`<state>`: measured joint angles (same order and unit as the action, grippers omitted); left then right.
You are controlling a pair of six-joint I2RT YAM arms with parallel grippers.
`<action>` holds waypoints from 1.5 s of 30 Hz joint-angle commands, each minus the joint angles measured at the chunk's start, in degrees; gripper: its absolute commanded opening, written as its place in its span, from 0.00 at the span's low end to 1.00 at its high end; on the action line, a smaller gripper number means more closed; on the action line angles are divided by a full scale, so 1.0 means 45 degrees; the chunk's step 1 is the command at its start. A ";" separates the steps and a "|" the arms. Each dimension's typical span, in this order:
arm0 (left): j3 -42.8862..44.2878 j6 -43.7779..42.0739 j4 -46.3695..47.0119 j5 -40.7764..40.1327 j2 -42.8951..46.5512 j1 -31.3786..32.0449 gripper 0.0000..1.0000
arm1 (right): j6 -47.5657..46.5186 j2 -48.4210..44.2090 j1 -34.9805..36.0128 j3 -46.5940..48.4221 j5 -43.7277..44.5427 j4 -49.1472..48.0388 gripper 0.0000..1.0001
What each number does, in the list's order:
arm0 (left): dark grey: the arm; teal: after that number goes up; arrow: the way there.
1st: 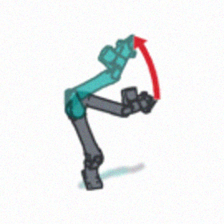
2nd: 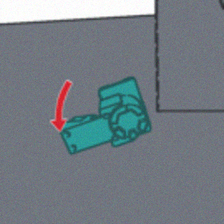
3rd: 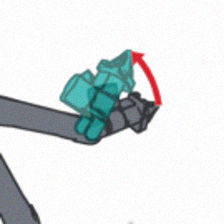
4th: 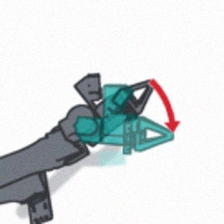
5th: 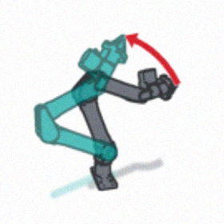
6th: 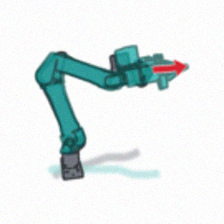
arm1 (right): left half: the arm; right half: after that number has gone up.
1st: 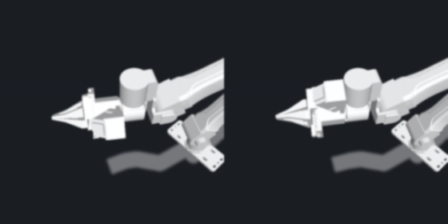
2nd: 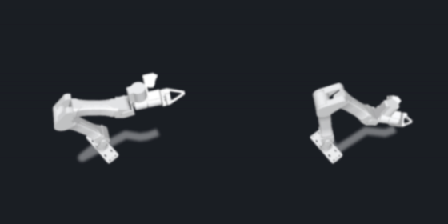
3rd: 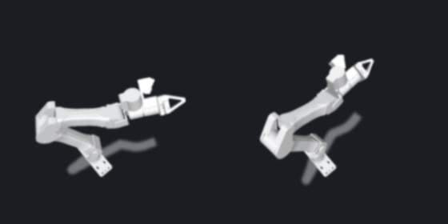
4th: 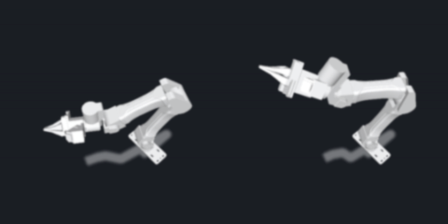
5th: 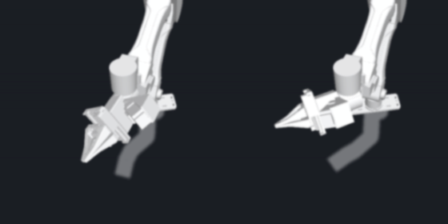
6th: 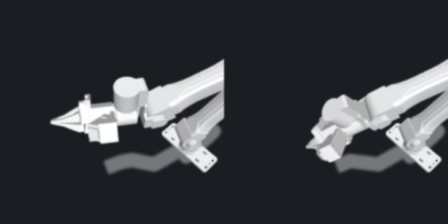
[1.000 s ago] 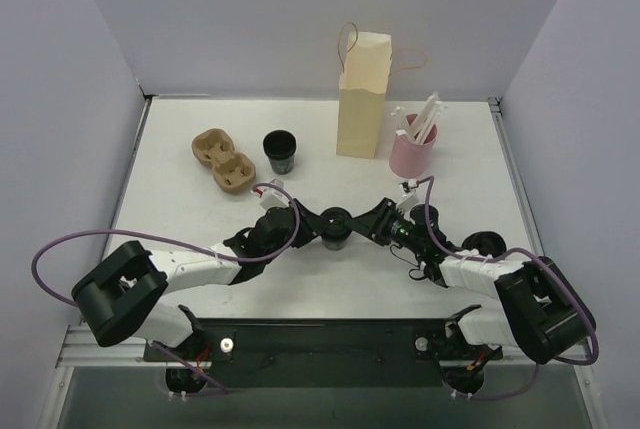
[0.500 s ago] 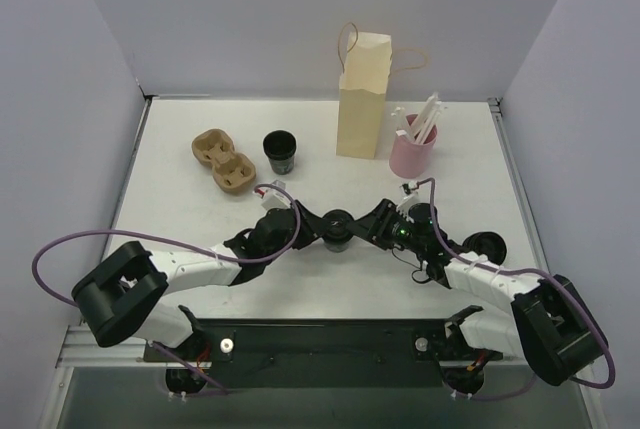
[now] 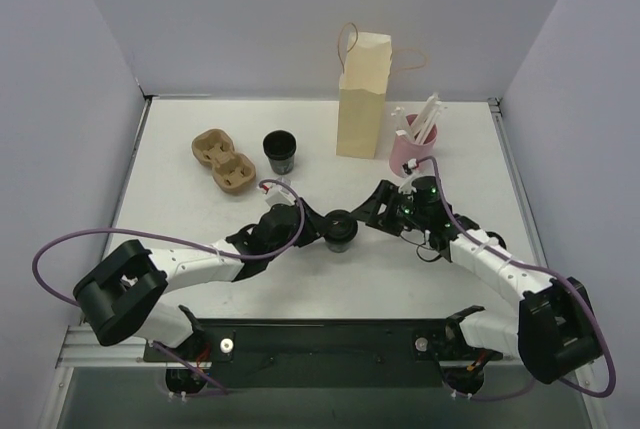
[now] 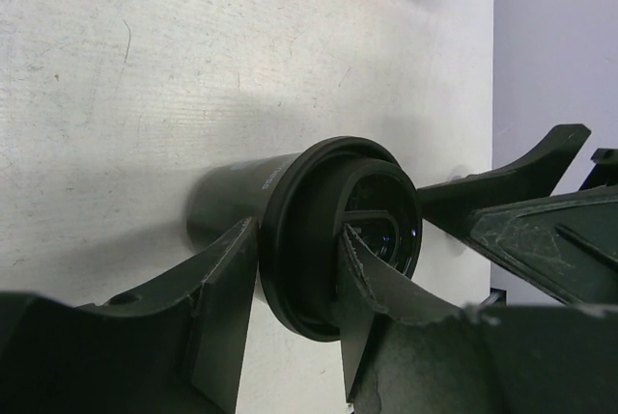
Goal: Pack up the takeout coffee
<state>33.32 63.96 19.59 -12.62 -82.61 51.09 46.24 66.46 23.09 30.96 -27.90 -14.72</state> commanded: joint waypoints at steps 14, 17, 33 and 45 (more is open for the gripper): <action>-0.0979 -0.1188 -0.6073 0.0246 -0.1817 0.0229 0.45 | -0.0999 0.2420 -0.0249 0.0408 -0.1554 -0.0632 0.33; -0.1076 -0.1031 -0.5917 0.0246 -0.2110 0.0228 0.45 | -0.0764 0.2516 -0.0268 -0.0627 -0.1418 -0.1648 0.31; -0.1506 -0.0406 -0.5526 0.0422 -0.2697 0.0209 0.45 | -0.1096 0.4137 -0.0737 -0.2953 -0.1202 -0.3876 0.22; -0.1565 -0.0308 -0.5604 0.0246 -0.2424 0.0209 0.45 | -0.0705 0.4901 -0.0522 -0.3970 0.0106 -0.3819 0.19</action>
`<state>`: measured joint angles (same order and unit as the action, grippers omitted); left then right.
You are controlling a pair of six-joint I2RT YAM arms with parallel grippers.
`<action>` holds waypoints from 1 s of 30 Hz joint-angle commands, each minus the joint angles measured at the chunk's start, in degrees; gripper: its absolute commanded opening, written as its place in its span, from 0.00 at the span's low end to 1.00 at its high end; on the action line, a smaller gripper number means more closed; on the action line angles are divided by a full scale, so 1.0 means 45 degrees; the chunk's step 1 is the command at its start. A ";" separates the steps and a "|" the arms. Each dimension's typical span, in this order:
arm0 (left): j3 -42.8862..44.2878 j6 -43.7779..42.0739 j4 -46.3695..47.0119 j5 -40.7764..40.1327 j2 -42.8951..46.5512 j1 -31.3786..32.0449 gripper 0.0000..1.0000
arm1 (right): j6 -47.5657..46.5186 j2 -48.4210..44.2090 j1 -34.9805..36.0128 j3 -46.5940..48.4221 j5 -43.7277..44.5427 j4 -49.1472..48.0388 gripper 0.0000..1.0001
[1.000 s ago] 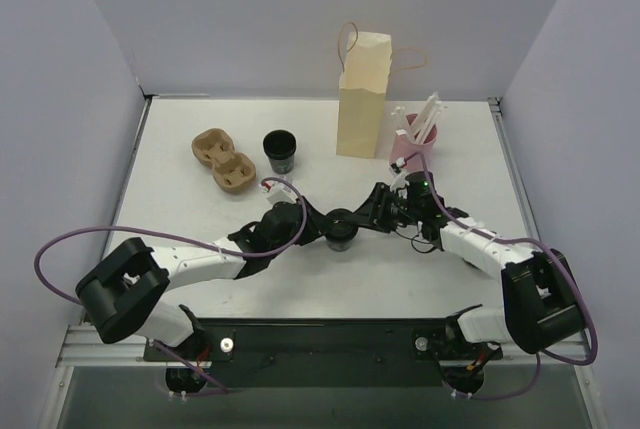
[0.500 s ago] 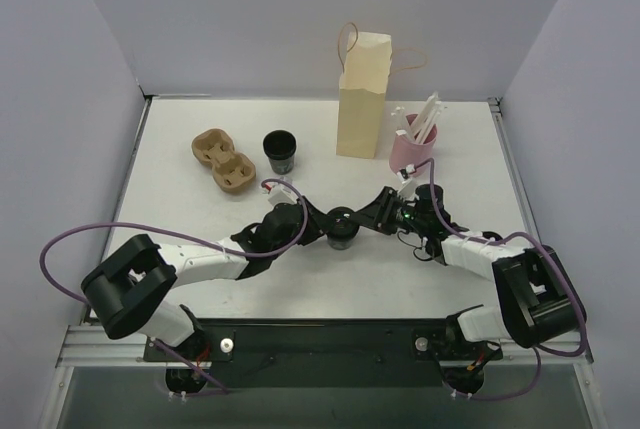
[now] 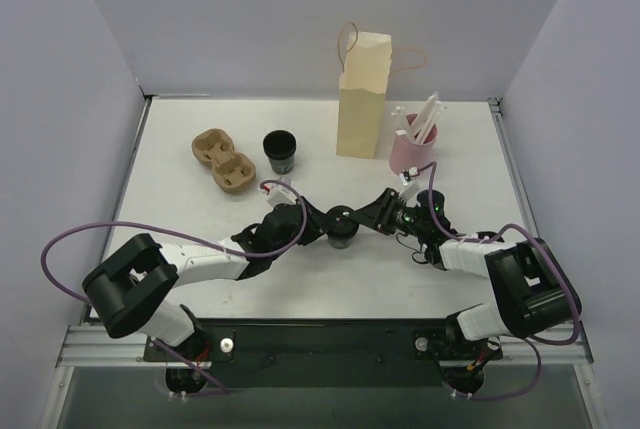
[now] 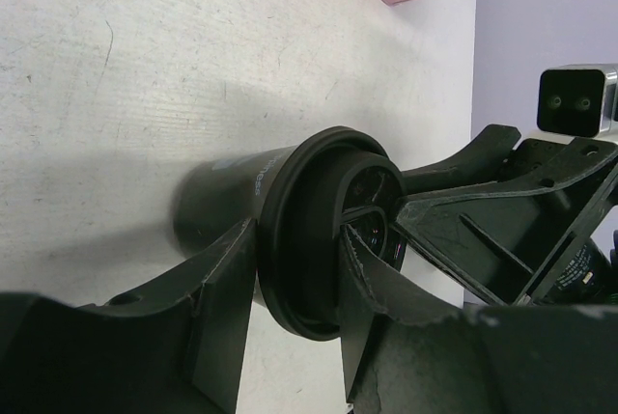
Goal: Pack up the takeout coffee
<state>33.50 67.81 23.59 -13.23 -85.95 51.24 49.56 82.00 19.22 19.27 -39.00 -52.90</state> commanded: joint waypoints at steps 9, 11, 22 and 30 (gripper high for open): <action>-0.0551 -0.3053 -0.7116 0.0226 -0.0802 0.0000 0.45 | -0.0604 -0.1573 0.0885 -0.0767 0.2088 0.6344 0.27; -0.0103 -0.3408 -0.7525 0.0129 -0.0841 -0.0040 0.45 | -0.0564 -0.2570 0.0884 -0.0107 0.1949 0.7066 0.36; 0.0603 -0.5303 -0.6942 0.1046 -0.1758 -0.0391 0.45 | -0.1912 -0.3280 -0.0013 0.2573 0.0955 0.9667 0.49; 0.0662 -0.5498 -0.6708 0.1105 -0.2071 -0.0391 0.45 | -0.2438 -0.2968 -0.0229 0.3549 0.0387 1.0096 0.40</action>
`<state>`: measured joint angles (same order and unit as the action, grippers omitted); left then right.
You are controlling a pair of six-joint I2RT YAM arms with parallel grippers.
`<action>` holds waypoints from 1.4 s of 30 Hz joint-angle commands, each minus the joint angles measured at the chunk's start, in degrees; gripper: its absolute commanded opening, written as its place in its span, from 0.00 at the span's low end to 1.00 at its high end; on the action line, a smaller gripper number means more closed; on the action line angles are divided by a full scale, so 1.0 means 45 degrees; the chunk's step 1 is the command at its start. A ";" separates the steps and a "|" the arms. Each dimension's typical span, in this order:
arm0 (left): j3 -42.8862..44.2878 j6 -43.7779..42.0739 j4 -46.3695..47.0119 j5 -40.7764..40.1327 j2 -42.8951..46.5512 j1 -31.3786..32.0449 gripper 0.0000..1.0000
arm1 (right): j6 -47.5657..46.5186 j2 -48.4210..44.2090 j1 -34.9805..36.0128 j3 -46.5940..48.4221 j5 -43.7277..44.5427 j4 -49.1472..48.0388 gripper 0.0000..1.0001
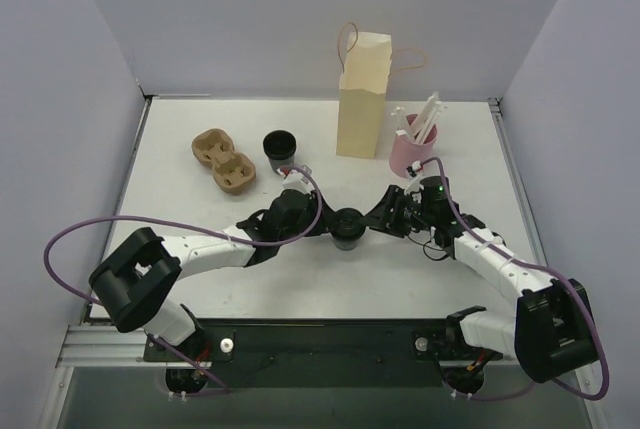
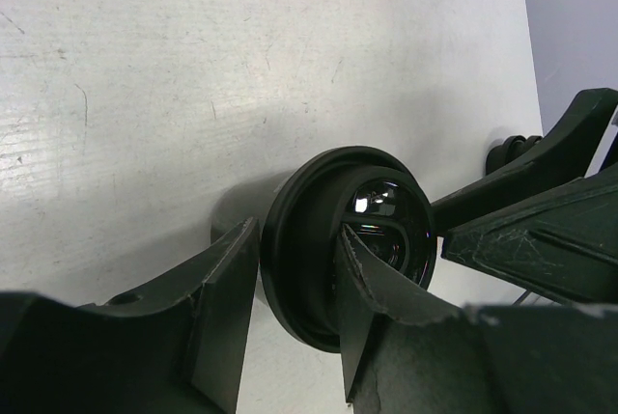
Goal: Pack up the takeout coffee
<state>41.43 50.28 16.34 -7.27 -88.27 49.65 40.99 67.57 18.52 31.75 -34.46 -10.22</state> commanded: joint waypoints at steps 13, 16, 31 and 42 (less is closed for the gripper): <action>-0.0925 -0.1682 -0.5056 -0.0084 -0.1732 -0.0037 0.45 | -0.1277 0.1566 -0.0190 0.1383 -0.0508 0.0806 0.32; -0.1023 -0.1643 -0.4901 -0.0045 -0.1869 -0.0076 0.45 | -0.1375 0.1683 -0.0307 0.1071 -0.0390 0.0572 0.26; -0.1940 -0.0979 -0.3826 0.0345 -0.2650 -0.0174 0.45 | 0.0089 0.2308 -0.0659 -0.2718 -0.0331 -0.3701 0.17; -0.2351 -0.0647 -0.3045 0.0307 -0.2865 -0.0115 0.45 | 0.1007 0.3595 -0.0718 -0.3947 -0.0486 -0.5499 0.15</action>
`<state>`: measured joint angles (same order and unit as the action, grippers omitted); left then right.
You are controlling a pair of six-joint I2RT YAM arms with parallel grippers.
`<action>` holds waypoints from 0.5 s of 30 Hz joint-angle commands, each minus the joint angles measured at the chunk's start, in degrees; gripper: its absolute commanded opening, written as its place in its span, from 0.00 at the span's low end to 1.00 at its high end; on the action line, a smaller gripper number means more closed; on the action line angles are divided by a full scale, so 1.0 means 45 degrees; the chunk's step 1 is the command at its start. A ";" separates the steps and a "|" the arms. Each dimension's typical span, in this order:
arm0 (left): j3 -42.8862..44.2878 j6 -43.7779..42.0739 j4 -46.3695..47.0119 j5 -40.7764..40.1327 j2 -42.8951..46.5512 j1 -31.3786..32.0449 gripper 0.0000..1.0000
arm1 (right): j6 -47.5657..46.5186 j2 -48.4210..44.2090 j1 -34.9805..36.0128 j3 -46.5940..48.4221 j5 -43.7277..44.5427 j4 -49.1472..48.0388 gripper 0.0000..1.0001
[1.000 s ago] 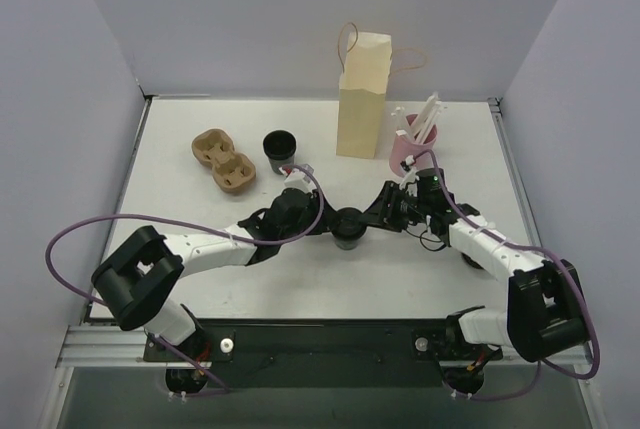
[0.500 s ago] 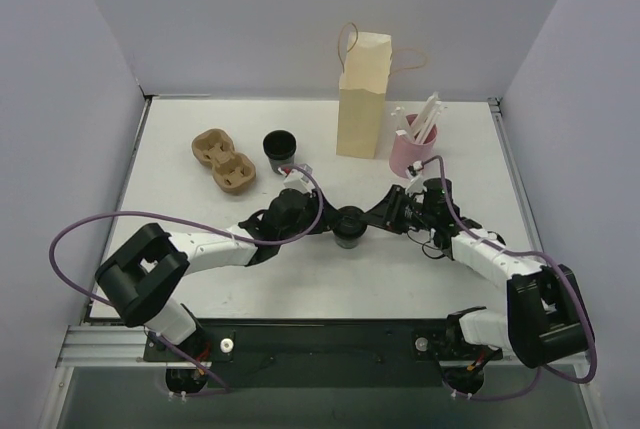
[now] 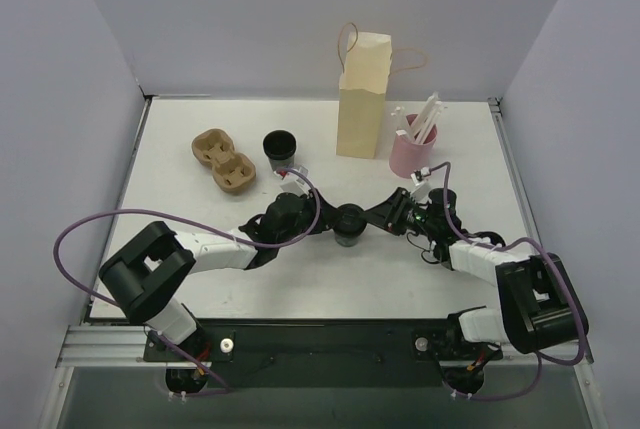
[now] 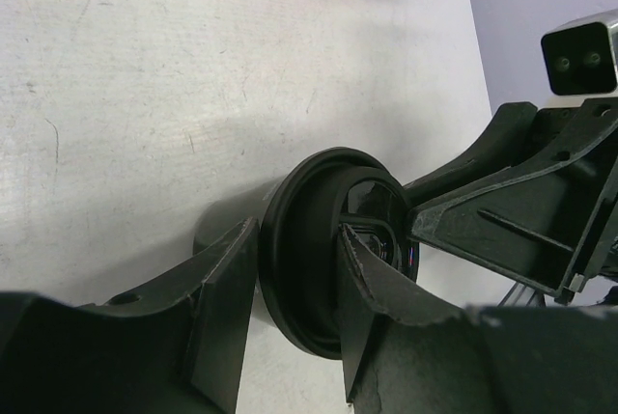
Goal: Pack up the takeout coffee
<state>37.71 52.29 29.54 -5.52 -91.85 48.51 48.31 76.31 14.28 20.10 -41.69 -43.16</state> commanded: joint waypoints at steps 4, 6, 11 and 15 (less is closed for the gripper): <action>-0.1565 -0.1035 -0.5997 -0.0160 -0.2088 0.0177 0.45 | -0.0327 0.2220 0.0224 -0.2023 0.1471 0.0783 0.14; -0.1545 -0.1015 -0.6134 -0.0219 -0.2069 0.0177 0.45 | -0.0326 0.2241 0.0263 -0.2317 0.1705 0.0762 0.14; -0.1526 -0.0957 -0.6174 -0.0297 -0.2127 0.0177 0.45 | -0.0482 0.1832 0.1001 -0.2377 0.3033 0.1757 0.14; -0.1448 -0.1034 -0.6193 -0.0142 -0.1681 0.0196 0.45 | -0.0230 0.0993 0.1863 -0.2356 0.3639 0.2324 0.16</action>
<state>37.39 53.65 31.38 -7.35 -92.64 48.27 53.89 78.89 16.84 14.63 -34.92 -57.89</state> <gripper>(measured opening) 0.458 0.281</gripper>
